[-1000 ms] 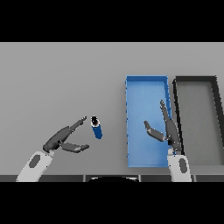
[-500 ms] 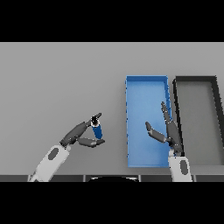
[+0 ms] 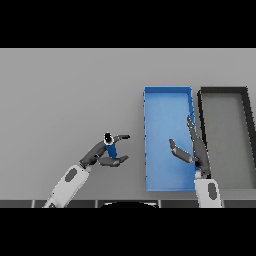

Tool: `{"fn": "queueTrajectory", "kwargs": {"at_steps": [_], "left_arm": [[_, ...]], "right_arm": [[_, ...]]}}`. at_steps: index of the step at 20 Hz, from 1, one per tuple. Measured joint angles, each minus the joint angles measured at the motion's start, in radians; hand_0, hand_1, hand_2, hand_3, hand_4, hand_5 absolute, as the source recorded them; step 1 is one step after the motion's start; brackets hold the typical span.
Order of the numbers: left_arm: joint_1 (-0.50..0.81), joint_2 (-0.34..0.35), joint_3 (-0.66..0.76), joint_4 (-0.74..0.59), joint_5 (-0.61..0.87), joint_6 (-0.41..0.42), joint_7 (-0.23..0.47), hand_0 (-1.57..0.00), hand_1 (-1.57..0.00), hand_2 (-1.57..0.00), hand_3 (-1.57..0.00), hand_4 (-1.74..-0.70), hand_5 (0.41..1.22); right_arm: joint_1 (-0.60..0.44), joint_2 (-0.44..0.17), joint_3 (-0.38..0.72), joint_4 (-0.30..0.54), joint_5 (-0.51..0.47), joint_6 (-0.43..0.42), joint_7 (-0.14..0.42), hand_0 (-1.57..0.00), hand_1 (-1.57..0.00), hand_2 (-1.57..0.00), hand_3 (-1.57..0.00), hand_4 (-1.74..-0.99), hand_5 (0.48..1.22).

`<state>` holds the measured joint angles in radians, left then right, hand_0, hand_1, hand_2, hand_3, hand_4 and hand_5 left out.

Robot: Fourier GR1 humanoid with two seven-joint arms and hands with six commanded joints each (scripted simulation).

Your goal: Pick up the blue pipe and place it into the blue bin.

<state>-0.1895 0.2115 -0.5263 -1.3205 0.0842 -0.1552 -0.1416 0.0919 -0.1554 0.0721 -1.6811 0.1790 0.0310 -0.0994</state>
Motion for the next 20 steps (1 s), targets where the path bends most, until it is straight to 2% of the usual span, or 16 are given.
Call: {"fn": "queueTrajectory", "kwargs": {"at_steps": [2, 3, 4, 5, 6, 7, 11, 16, 18, 20], "left_arm": [[-0.011, -0.016, 0.025, 0.02, 0.031, -0.001, -0.02, -0.6, -0.75, -0.87, -0.91, -1.44, 0.91], [-0.007, -0.021, 0.021, 0.012, 0.028, 0.008, -0.009, -0.8, -0.92, -1.01, -1.03, -1.5, 0.972], [-0.001, -0.022, 0.013, 0.005, 0.029, 0.002, -0.003, -0.95, -1.05, -1.12, -1.12, -1.54, 1.022], [0.001, -0.028, 0.006, -0.001, 0.033, 0.001, 0.007, -1.07, -1.15, -1.21, -1.19, -1.58, 1.062], [0.005, -0.032, -0.006, -0.005, 0.024, 0.011, -0.002, -1.17, -1.24, -1.28, -1.27, -1.55, 1.094], [0.014, -0.027, -0.016, -0.015, 0.011, 0.024, -0.022, -1.25, -1.3, -1.34, -1.33, -1.53, 1.119], [0.006, -0.041, -0.015, -0.021, -0.023, 0.041, -0.052, -1.44, -1.46, -1.48, -1.47, -1.48, 1.179], [-0.009, -0.068, -0.001, -0.101, -0.021, 0.052, -0.093, -1.53, -1.53, -1.54, -1.54, -1.47, 1.207], [-0.04, -0.08, 0.008, -0.138, -0.003, 0.041, -0.048, -1.54, -1.55, -1.55, -1.55, -1.47, 1.212], [-0.047, -0.074, -0.001, -0.196, 0.001, 0.022, -0.032, -1.55, -1.56, -1.56, -1.56, -1.47, 1.215]], "right_arm": [[-0.001, 0.002, -0.005, -0.003, -0.008, -0.001, -0.006, 0.0, 0.0, 0.0, 0.0, -1.219, 0.657], [0.006, 0.004, 0.001, -0.007, -0.002, -0.001, -0.009, 0.0, 0.0, 0.0, 0.0, -1.224, 0.658], [0.01, 0.009, 0.005, -0.008, -0.007, 0.004, -0.016, 0.0, 0.0, 0.0, 0.0, -1.227, 0.66], [-0.002, 0.01, 0.001, -0.003, -0.011, 0.002, 0.002, 0.0, 0.0, 0.0, 0.0, -1.233, 0.66], [-0.003, 0.02, 0.008, 0.002, -0.008, 0.001, 0.013, 0.0, 0.0, 0.0, 0.0, -1.228, 0.656], [0.012, 0.017, 0.007, -0.01, -0.007, 0.0, -0.003, 0.0, 0.0, 0.0, 0.0, -1.224, 0.651], [-0.008, 0.024, 0.012, 0.003, -0.01, 0.004, 0.02, 0.0, 0.0, 0.0, 0.0, -1.217, 0.631], [-0.015, 0.016, -0.001, 0.009, -0.015, 0.002, 0.017, 0.0, 0.0, 0.0, 0.0, -1.22, 0.638], [-0.017, 0.017, 0.009, 0.011, 0.006, -0.004, 0.03, 0.0, 0.0, 0.0, 0.0, -1.204, 0.64], [-0.015, 0.018, 0.013, 0.001, 0.016, -0.012, 0.018, 0.0, 0.0, 0.0, 0.0, -1.184, 0.643]]}}
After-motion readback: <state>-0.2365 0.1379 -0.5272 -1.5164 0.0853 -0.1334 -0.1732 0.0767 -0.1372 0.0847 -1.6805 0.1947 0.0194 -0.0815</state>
